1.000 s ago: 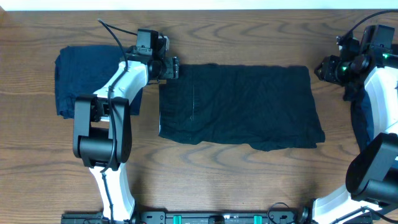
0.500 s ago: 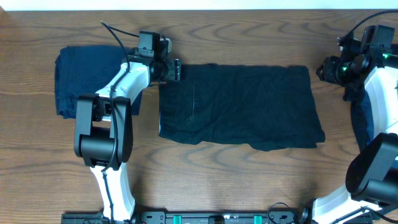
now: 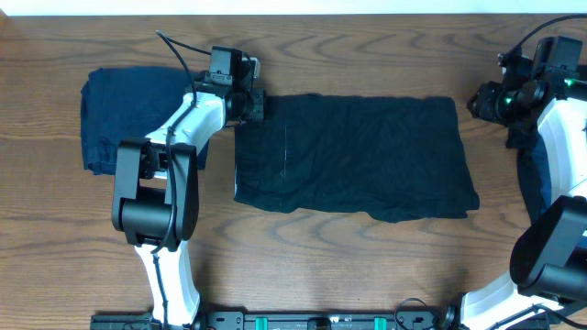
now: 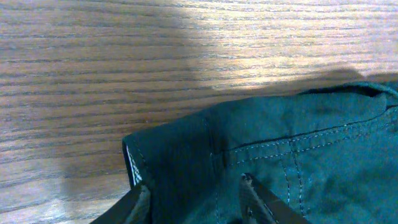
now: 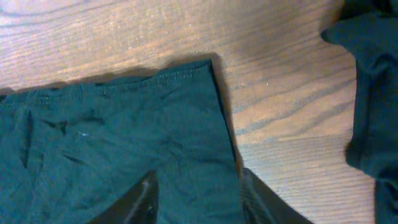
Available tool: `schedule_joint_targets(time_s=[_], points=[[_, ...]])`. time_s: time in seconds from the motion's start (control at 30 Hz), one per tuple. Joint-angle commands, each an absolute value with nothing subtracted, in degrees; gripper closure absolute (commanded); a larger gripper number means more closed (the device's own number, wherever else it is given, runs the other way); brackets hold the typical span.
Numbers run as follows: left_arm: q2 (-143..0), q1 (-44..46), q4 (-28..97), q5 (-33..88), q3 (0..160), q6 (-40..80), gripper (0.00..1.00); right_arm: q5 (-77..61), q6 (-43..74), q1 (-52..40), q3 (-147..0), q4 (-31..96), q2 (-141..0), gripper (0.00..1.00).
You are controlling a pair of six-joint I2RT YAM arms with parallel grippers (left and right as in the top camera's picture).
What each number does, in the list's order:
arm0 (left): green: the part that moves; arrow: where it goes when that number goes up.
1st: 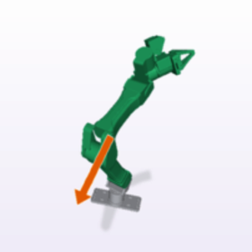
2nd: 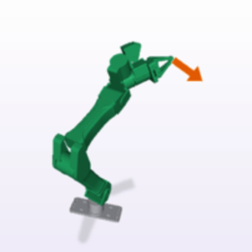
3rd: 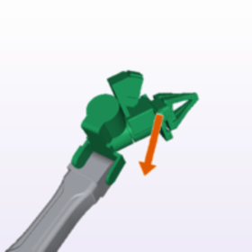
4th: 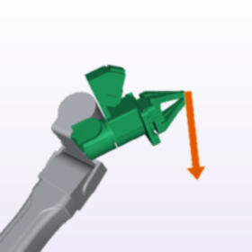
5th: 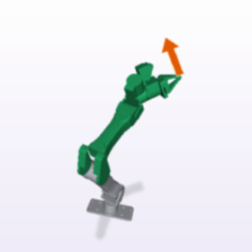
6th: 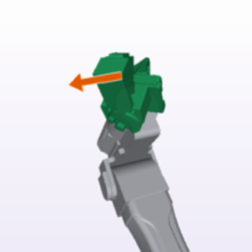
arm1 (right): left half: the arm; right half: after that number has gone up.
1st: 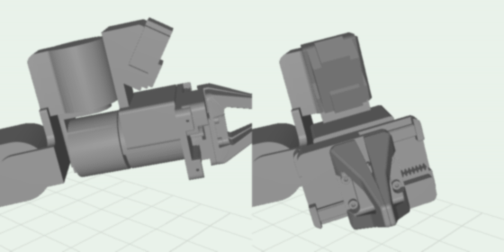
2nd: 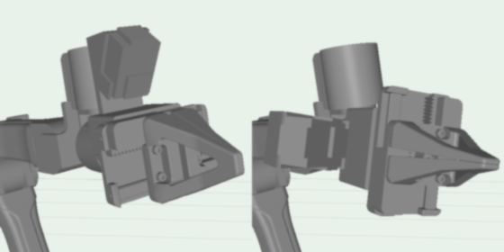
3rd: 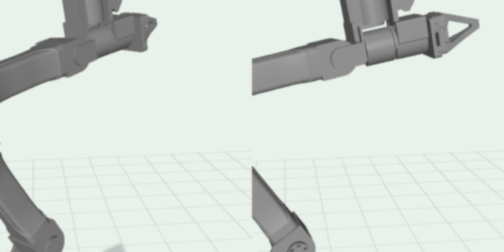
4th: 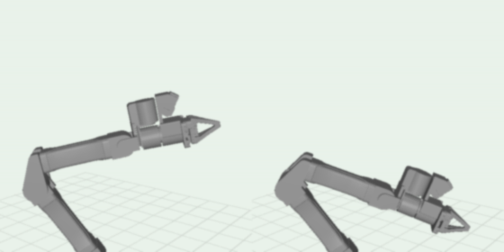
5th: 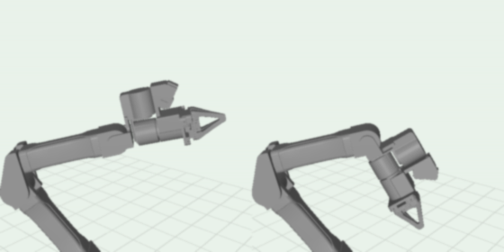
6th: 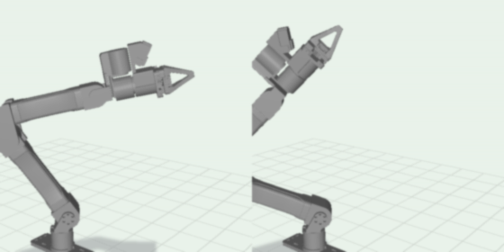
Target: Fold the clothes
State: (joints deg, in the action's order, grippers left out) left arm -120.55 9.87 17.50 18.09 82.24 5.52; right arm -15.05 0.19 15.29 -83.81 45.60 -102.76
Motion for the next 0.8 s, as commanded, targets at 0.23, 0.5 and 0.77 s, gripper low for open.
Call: schedule_joint_targets(time_s=[0.23,0.5,0.77], points=[[-118.02,9.56,17.65,18.65,81.65,5.04,0.87,-16.78,-12.19,15.05,-83.4,40.53,-104.12,0.39],[-113.54,9.56,19.11,18.63,81.65,5.15,0.89,-17.04,-12.75,15.09,-83.4,34.61,-111.79,0.39],[-113.19,9.56,20.49,18.63,81.65,5.17,0.88,-23.9,-12.73,15.09,-83.4,22.46,-121.16,0.44]])
